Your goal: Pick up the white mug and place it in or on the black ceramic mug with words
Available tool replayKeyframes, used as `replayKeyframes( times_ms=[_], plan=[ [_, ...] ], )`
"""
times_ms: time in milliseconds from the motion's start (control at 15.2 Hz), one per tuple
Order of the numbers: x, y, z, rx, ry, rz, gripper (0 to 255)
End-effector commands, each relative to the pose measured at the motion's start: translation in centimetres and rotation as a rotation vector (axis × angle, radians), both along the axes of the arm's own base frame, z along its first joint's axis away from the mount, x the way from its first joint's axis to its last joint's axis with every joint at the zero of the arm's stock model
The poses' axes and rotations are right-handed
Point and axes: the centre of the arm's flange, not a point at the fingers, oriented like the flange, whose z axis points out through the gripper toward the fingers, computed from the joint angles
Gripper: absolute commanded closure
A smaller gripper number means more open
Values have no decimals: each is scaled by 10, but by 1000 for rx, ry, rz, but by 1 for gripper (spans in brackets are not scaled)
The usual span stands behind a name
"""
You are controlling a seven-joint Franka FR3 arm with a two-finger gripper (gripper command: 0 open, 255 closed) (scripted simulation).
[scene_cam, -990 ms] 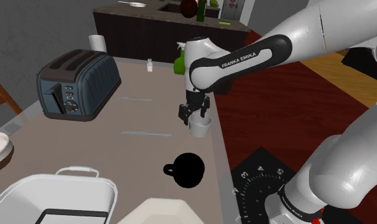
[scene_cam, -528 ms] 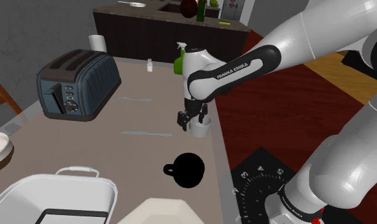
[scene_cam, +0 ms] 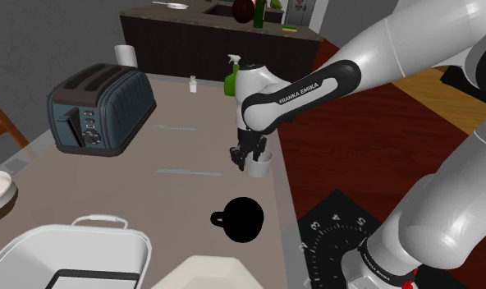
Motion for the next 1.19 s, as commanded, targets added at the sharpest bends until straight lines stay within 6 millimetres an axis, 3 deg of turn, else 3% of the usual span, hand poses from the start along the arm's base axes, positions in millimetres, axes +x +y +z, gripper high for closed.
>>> replayKeyframes(
  times_ms=[0, 528, 1122],
  plan=[
    [0, 0, 0, 0, 0, 0, 255],
    [0, 0, 0, 0, 0, 0, 255],
    [0, 0, 47, 0, 0, 0, 255]
  ],
)
